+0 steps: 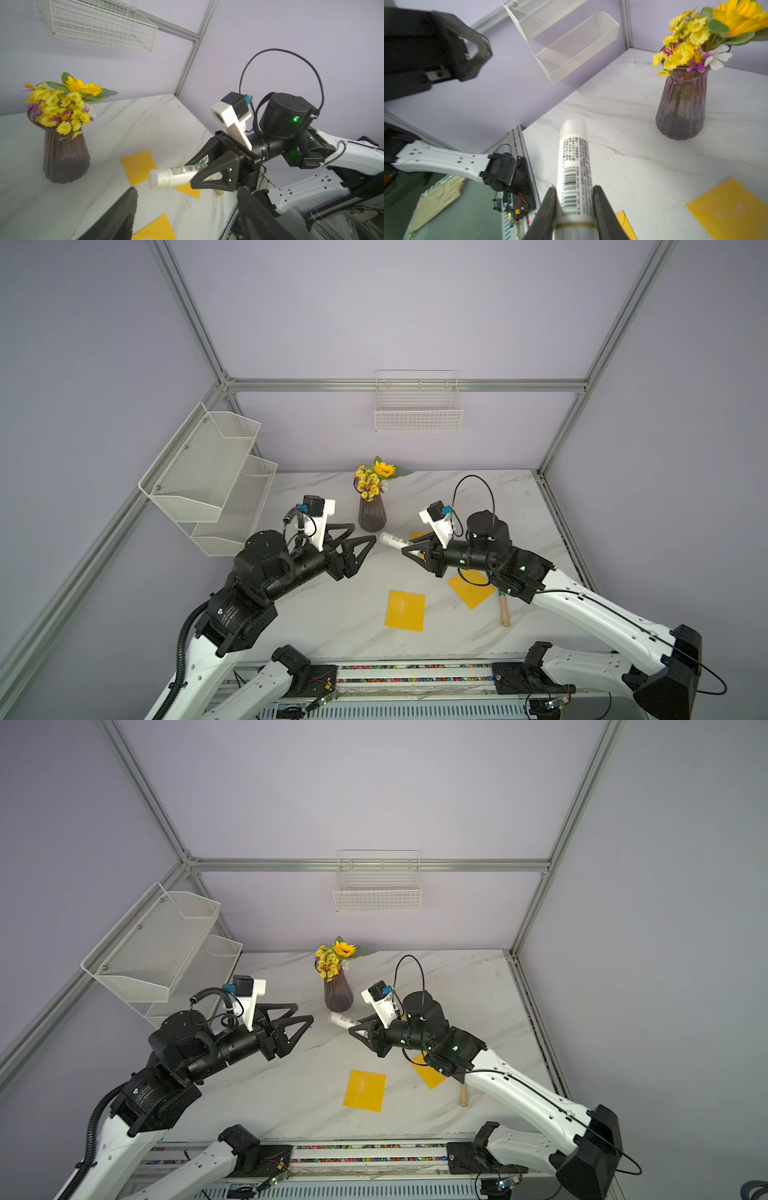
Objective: Seal the envelope with a glue stick
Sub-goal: Place the glue stick at the center of the board.
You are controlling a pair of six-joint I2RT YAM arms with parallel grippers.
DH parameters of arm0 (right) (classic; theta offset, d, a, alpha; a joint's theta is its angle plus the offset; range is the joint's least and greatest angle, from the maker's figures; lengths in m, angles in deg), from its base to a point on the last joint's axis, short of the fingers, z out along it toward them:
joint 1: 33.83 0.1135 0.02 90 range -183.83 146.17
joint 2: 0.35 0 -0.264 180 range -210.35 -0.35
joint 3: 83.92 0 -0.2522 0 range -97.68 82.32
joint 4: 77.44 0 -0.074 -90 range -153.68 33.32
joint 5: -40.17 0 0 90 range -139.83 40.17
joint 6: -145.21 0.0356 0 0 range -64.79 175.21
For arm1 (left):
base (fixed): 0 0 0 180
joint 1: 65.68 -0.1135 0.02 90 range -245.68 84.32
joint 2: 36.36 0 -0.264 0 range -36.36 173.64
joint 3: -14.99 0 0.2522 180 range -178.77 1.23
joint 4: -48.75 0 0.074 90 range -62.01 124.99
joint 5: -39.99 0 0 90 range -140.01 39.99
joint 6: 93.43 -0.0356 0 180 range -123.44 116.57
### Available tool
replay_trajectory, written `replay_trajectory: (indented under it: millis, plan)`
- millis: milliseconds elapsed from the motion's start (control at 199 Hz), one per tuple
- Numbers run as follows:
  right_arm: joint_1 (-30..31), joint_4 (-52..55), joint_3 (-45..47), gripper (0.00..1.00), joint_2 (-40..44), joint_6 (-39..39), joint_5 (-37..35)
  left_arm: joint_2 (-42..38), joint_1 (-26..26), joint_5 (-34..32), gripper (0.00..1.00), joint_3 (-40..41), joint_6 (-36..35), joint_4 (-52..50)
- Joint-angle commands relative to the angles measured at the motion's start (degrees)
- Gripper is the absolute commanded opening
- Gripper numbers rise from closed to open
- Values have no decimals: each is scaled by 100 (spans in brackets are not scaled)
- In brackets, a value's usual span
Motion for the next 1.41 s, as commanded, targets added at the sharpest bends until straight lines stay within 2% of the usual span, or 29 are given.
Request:
replay_trajectory:
  millis: [0,231,441,557,702,857,978,1098,1238,1319,1404]
  plan:
    - [130,-1415,511,0,-578,-617,-733,-62,14,-971,76,329,-62,-174]
    - [164,-3601,1065,0,-2511,-922,-1334,-30,13,-1988,77,752,283,-367]
    - [164,-5010,991,0,-4051,-860,-1746,166,13,-2289,78,1123,772,-316]
    - [164,-5700,998,5,-4703,-924,-1926,178,13,-2397,78,1423,1164,-196]
    - [162,-6057,999,21,-5065,-972,-1964,202,13,-2396,78,1653,1242,-183]
    - [164,-6142,1030,31,-5083,-975,-2013,231,9,-2636,79,1756,1214,-244]
    - [152,-6053,1086,44,-4753,-978,-2184,224,18,-2917,82,1839,1112,-237]
    - [65,-5691,1190,57,-4140,-1072,-2484,217,13,-3446,86,1939,923,-210]
    - [-257,-4730,1317,66,-3071,-1079,-2961,377,-13,-4367,96,2071,644,-103]
    - [-534,-4245,1425,78,-2517,-1132,-3279,577,-63,-4902,100,2167,426,119]
    - [-890,-3790,1542,95,-2048,-1188,-3654,830,-173,-5336,100,2287,183,468]
